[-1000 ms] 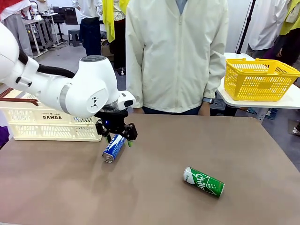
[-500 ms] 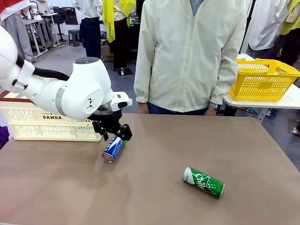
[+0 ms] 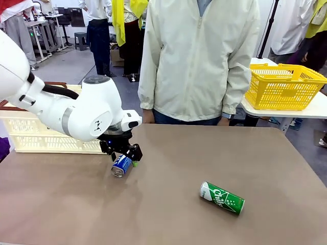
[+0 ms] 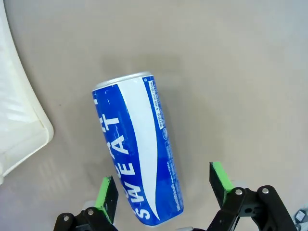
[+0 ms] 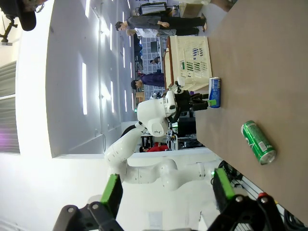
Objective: Place the drinks into the Shopping basket.
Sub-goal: Pick up one drink and place it into the Shopping basket.
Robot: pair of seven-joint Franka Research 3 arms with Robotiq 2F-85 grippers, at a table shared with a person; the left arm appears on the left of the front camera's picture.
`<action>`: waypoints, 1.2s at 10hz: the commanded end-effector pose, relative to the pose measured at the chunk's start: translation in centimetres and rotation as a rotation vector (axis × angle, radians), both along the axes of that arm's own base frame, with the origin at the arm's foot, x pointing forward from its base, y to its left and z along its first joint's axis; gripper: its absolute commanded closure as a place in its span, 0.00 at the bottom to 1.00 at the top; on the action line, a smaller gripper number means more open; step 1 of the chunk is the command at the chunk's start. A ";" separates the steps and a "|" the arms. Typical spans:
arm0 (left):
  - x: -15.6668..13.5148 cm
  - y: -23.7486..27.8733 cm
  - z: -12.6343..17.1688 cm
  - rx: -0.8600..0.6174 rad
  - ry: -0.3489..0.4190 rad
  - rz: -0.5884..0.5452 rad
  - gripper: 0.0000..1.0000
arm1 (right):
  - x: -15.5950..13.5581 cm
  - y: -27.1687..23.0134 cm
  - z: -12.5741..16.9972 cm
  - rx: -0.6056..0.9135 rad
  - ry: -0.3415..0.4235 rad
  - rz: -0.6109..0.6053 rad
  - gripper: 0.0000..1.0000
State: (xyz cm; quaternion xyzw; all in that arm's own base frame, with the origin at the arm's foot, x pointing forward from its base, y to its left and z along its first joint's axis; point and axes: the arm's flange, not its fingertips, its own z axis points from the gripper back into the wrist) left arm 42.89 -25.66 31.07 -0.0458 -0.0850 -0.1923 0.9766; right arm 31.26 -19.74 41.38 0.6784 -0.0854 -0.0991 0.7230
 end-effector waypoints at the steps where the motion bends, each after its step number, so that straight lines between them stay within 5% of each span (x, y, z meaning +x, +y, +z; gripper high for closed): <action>1: -0.1 -0.7 -1.0 0.027 -0.029 -0.004 0.00 | -0.1 -0.1 0.4 0.002 0.004 0.007 0.00; 2: -0.2 -0.9 -1.3 0.033 -0.029 -0.014 0.00 | -0.1 -0.1 0.4 0.002 0.004 0.007 0.00; 4: -0.2 -1.2 -1.7 0.055 -0.040 -0.014 0.61 | -0.1 -0.1 0.4 0.002 0.004 0.007 0.00; 5: -0.3 -1.2 -1.9 0.063 -0.035 -0.021 1.00 | -0.1 -0.1 0.4 0.002 0.004 0.007 0.00; 10: -0.1 -1.3 -1.9 0.070 -0.034 -0.029 1.00 | -0.1 -0.1 0.4 0.002 0.004 0.007 0.00; 12: -0.9 -0.7 1.5 -0.029 0.000 -0.100 1.00 | -0.1 -0.1 0.4 0.002 0.004 0.007 0.00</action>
